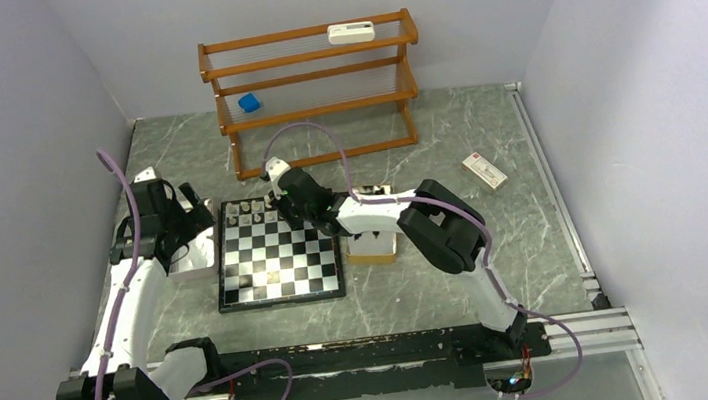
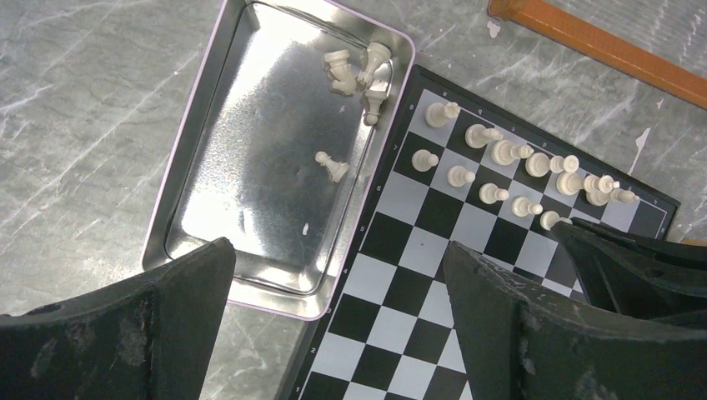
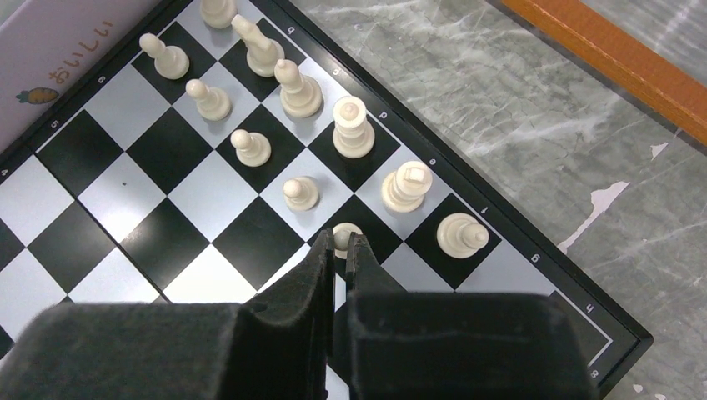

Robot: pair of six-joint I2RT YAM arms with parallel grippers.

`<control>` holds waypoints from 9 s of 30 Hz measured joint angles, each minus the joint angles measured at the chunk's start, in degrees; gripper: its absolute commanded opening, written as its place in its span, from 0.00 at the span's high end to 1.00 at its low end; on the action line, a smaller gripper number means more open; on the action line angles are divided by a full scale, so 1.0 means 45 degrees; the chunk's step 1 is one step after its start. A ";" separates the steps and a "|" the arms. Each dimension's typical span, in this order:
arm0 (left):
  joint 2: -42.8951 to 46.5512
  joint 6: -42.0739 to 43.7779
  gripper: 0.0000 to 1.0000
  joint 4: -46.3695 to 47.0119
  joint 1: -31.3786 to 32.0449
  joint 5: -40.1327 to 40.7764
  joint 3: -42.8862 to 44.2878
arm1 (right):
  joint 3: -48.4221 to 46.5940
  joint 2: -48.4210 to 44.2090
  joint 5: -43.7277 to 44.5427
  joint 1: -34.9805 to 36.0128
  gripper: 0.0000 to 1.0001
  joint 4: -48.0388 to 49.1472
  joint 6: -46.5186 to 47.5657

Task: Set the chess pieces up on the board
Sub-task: Place the chess piece on the chessboard, then pick up the chess piece from the storage box, then place the chess piece on the chessboard.

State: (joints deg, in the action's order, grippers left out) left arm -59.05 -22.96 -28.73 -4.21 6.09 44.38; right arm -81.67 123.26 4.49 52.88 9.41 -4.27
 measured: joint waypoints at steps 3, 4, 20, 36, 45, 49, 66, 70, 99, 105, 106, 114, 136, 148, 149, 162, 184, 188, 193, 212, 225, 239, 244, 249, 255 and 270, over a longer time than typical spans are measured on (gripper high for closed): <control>0.0000 0.0000 0.01 0.0000 0.0000 0.0029 0.0000 | -0.0117 0.0073 0.0034 0.0005 0.88 -0.0015 -0.0053; 0.0000 0.0000 0.01 0.0000 0.0000 0.0034 0.0000 | -0.0170 0.0092 0.0044 0.0005 0.87 -0.0058 -0.0083; 0.0000 0.0005 0.01 -0.0005 0.0000 0.0049 0.0000 | -0.0306 0.0097 0.0117 0.0015 0.88 -0.0355 -0.0238; 0.0000 0.0005 0.01 -0.0005 0.0000 0.0053 0.0005 | -0.0355 0.0097 0.0330 0.0102 0.88 -0.0495 -0.0384; 0.0000 0.0005 0.01 -0.0010 0.0000 0.0078 0.0000 | -0.0549 0.0097 0.0549 0.0141 0.67 -0.0947 -0.0573; 0.0000 0.0005 0.01 -0.0010 0.0000 0.0131 0.0000 | -0.0845 0.0097 0.0690 0.0160 0.61 -0.1302 -0.0646; -0.0991 -0.0151 0.08 -0.0223 -0.0102 0.0403 0.0155 | 0.0894 -0.3861 0.0743 0.0185 0.20 -0.1996 -0.1627; -0.2021 -0.0267 0.21 -0.0311 -0.0520 0.0418 0.0612 | 0.1885 -0.5955 0.0432 0.0185 0.00 -0.1506 -0.1996; -0.8514 -0.0733 0.59 0.1661 -0.0879 -0.0563 0.3269 | 0.4177 -1.0331 0.0194 0.0185 0.00 -0.1214 -0.2516; -0.8597 -0.0816 0.59 0.1909 -0.0879 -0.0554 0.3293 | 0.4177 -1.0297 0.0204 0.0185 0.00 -0.1224 -0.2516; -0.8602 -0.0831 0.59 0.1967 -0.0884 -0.0554 0.3293 | 0.4177 -1.0297 0.0204 0.0185 0.00 -0.1224 -0.2516; -0.8796 -0.0923 0.60 0.2249 -0.0903 -0.0529 0.3293 | 0.4177 -1.0297 0.0257 0.0185 0.00 -0.1224 -0.2511; -0.9476 -0.0947 0.66 0.1919 -0.0918 0.0102 0.3604 | 0.4449 -1.0836 0.0432 0.0185 0.00 -0.1209 -0.2429; -0.9287 -0.0617 0.61 0.1855 -0.0918 0.0078 0.3604 | 0.4512 -1.1006 0.0447 0.0185 0.00 -0.1205 -0.2424; -0.9292 -0.0578 0.61 0.1855 -0.0918 0.0073 0.3604 | 0.4512 -1.1006 0.0447 0.0185 0.00 -0.1205 -0.2424; -0.9578 -0.0418 0.67 0.1865 -0.0928 -0.0073 0.3774 | 0.4609 -1.1341 0.0578 0.0185 0.00 -0.1156 -0.2365; -0.9088 -0.0457 0.67 0.1107 -0.0937 -0.0092 0.3337 | 0.4867 -1.1380 0.0554 0.0185 0.00 -0.0967 -0.2380; -0.8927 -0.0481 0.63 0.0976 -0.0937 -0.0097 0.3123 | 0.4867 -1.1380 0.0520 0.0185 0.00 -0.0889 -0.2477; -0.9078 -0.0408 0.59 0.0772 -0.0937 -0.0126 0.3366 | 0.4867 -1.1395 0.0486 0.0185 0.00 -0.0899 -0.2526; -0.9622 0.0058 0.66 0.0651 -0.1054 -0.0155 0.4007 | 0.5110 -1.1982 0.0554 0.0185 0.00 -0.0918 -0.2521; -0.9622 0.0146 0.85 0.0627 -0.1059 -0.0146 0.4007 | 0.5202 -1.2041 0.0748 0.0185 0.00 -0.0933 -0.2744; -0.8257 -0.0107 0.86 -0.0685 -0.1540 -0.0835 0.4255 | 0.5785 -1.2604 0.1384 0.0180 0.16 -0.0826 -0.3395; -0.7189 -0.0389 0.85 -0.0821 -0.1695 -0.2098 0.4464 | 0.6120 -1.2609 0.0806 0.0180 0.24 -0.0107 -0.3619; -0.6110 -0.0903 0.85 -0.0816 -0.1719 -0.3803 0.4454 | 0.6654 -1.2177 0.0160 0.0189 0.27 0.1025 -0.3687; -0.4852 -0.1899 0.85 -0.0243 -0.1724 -0.6280 0.3759 | 0.6829 -1.0622 -0.0102 0.0277 0.30 0.2778 -0.3677; -0.2550 -0.5173 0.84 0.2220 -0.1724 -1.0788 0.0918 | 0.5984 -0.5566 0.0015 0.1345 0.31 0.8568 0.0238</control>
State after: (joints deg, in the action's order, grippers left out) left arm -70.52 -46.24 -18.74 -11.97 -42.46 48.51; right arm -54.74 98.21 4.56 58.94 47.97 -3.20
